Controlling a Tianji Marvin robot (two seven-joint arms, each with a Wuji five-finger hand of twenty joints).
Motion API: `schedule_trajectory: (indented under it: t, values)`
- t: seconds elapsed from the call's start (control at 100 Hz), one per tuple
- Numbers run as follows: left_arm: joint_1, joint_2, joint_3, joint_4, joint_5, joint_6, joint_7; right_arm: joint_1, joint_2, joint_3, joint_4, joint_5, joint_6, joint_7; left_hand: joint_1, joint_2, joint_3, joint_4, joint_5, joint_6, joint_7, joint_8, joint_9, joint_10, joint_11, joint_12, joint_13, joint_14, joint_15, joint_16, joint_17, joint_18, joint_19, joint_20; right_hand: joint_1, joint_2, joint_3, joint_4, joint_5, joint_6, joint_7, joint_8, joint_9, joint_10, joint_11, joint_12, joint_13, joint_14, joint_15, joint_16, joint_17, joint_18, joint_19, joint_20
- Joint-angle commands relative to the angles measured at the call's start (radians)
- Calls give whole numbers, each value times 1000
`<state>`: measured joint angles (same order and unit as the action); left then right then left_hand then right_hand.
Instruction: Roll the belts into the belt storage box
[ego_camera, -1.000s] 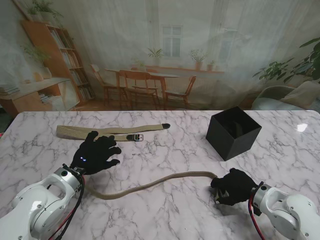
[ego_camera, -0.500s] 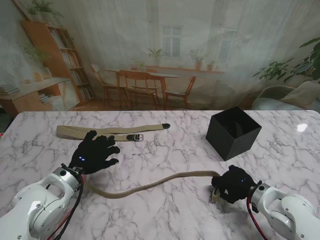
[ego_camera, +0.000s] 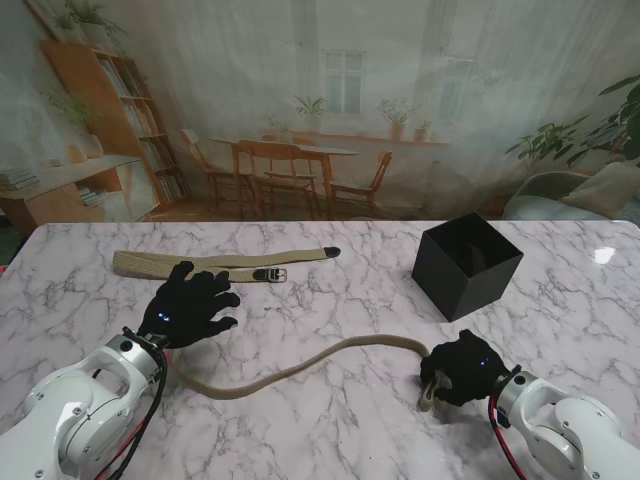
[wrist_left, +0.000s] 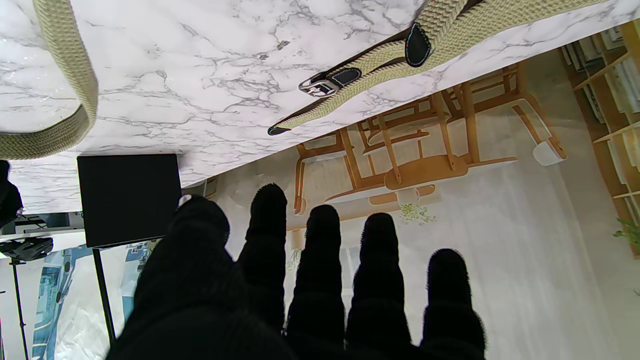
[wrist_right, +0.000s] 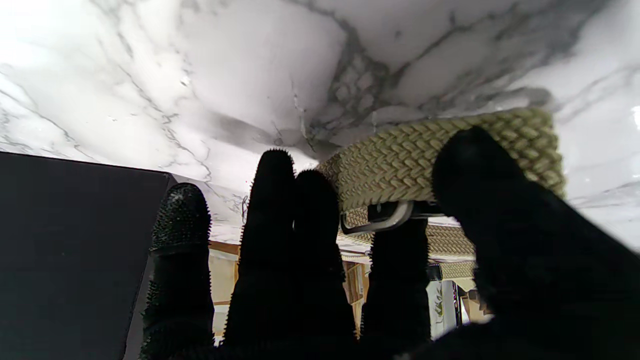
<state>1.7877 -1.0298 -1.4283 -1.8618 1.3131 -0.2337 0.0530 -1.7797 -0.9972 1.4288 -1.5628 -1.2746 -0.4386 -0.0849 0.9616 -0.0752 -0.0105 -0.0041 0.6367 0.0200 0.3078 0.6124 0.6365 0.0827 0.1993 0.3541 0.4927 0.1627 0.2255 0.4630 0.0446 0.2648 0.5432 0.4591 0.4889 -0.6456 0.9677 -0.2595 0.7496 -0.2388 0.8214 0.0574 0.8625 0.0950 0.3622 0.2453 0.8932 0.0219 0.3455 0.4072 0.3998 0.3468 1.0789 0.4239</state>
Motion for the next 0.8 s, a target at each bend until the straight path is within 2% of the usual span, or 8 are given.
schedule_trajectory:
  t: [0.0,0.16,0.29,0.37,0.43,0.68,0.76,0.79]
  values:
    - [0,-2,2,2,-2,2,-14,-4,-5,-3,5,15,1,13,-17,33,-8,-18,13,21,-16,2,23,20,-11,11,6,15,-8,8,-22,46,-39,4,-29,24,0,-8,140,-33,151,17,-157,21,-95,-31,-70,34,-47,-18,-20,53,-22,10]
    - [0,-2,3,2,-2,1,-16,1,-8,-9,16,53,-2,36,-20,34,-8,-18,16,20,-15,3,23,20,-12,11,6,14,-8,8,-22,45,-41,5,-35,19,21,-7,185,55,160,17,-259,81,-205,-106,-163,52,-95,-105,-43,45,-71,-18]
    - [0,-2,3,2,-1,2,-16,3,-11,-12,20,78,3,43,-18,32,-7,-18,17,20,-14,3,25,21,-12,12,8,16,-8,8,-21,46,-42,5,-20,4,53,-10,198,109,155,35,-94,60,-335,-183,-154,50,-84,-133,-46,53,-82,-45]
    - [0,-2,3,2,-1,1,-16,6,-13,-16,27,81,6,32,-22,35,-9,-18,18,20,-14,3,26,20,-12,12,8,15,-7,8,-22,47,-44,5,19,5,57,-18,192,127,166,22,84,-25,-292,-166,-103,27,-67,-130,-28,50,-72,-50]
    - [0,-2,3,2,-1,2,-15,12,-12,-23,37,70,8,-4,-20,33,-8,-18,18,19,-13,3,25,20,-12,12,7,16,-8,8,-21,46,-45,6,46,14,49,-20,181,118,170,18,167,-86,-105,-56,-63,-7,-48,-115,-11,37,-53,-55]
    - [2,-2,2,3,1,2,-10,40,-12,-59,94,36,22,-134,-23,35,-8,-18,18,20,-14,2,28,19,-10,13,10,15,-7,9,-21,48,-47,7,145,44,41,-3,-9,-53,80,67,426,-132,161,105,103,-65,33,-55,95,-39,40,-35]
    - [2,-2,2,3,2,1,-7,52,-10,-73,117,25,24,-177,-19,33,-7,-17,16,20,-14,2,28,18,-10,13,10,15,-6,9,-21,47,-47,7,130,65,81,38,-118,-62,-181,50,495,-143,185,124,153,-79,56,-26,122,-55,64,-39]
    - [2,-2,2,4,2,1,-6,55,-10,-77,122,22,26,-187,-20,34,-7,-17,16,22,-14,2,29,19,-9,13,11,16,-6,10,-21,48,-47,8,127,66,86,45,-191,-73,-235,122,511,-142,185,127,167,-79,60,-15,125,-55,71,-43]
